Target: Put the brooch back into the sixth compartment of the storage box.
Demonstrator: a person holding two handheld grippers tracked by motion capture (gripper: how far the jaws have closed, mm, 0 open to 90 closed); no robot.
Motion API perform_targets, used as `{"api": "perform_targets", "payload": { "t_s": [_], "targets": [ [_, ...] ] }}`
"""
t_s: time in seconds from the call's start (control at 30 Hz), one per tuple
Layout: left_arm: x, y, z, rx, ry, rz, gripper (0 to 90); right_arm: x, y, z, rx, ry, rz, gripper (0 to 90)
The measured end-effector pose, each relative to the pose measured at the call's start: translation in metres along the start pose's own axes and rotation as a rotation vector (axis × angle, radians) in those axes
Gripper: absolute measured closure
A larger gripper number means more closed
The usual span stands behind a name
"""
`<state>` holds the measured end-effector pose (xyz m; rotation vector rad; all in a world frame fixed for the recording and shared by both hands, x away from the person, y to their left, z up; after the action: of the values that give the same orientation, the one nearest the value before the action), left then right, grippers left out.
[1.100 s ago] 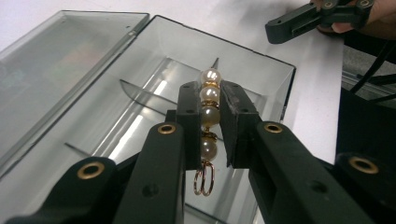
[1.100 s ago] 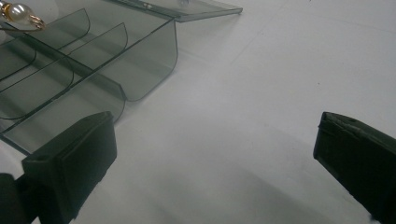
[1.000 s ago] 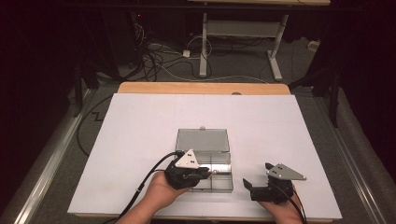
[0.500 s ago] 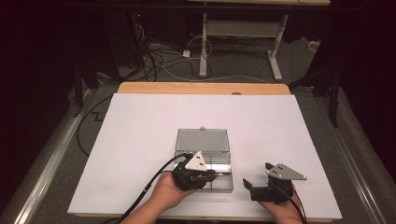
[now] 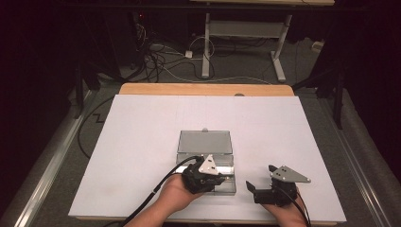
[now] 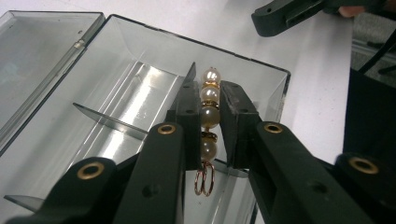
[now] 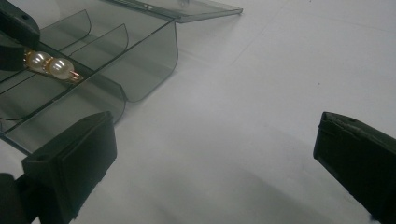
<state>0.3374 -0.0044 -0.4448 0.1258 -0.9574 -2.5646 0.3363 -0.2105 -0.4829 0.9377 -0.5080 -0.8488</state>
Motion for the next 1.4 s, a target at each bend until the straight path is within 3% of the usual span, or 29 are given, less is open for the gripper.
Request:
{"api": "perform_targets", "payload": {
  "t_s": [0.27,0.77,0.87,1.1,1.33,1.4],
  "targets": [
    [0.001,0.004,-0.007,-0.051,0.01,-0.037,77.2,0.0,0.0,0.0,-0.001,0.0,-0.001,0.2],
    [0.001,0.009,-0.015,-0.085,0.003,-0.039,76.9,0.0,0.0,0.0,-0.001,0.001,0.001,0.2],
    [0.003,0.01,-0.015,-0.081,0.005,-0.056,76.2,0.0,0.0,0.0,-0.001,0.001,0.0,0.2],
    [0.0,0.01,-0.009,-0.06,0.007,-0.042,64.3,0.0,0.0,0.0,-0.002,0.0,0.002,0.2],
    [-0.007,0.005,0.0,-0.018,-0.014,0.023,53.5,-0.001,0.0,0.0,-0.006,0.001,0.002,0.2],
    [-0.012,0.002,0.003,-0.021,0.005,0.029,52.7,0.0,0.0,-0.001,-0.006,0.001,0.005,0.2]
  ]
}}
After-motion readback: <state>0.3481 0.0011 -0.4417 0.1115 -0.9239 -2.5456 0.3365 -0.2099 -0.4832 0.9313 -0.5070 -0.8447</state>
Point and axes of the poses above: each handheld gripper's, and its own axes: z roughly backward along the jaws, y roughly out of its top, x roughly to its right, the point moved 6 cm from there along -z, roughly forward along the jaws, and after that the axes turned 4 degrees about z, right-handed, at the moved point
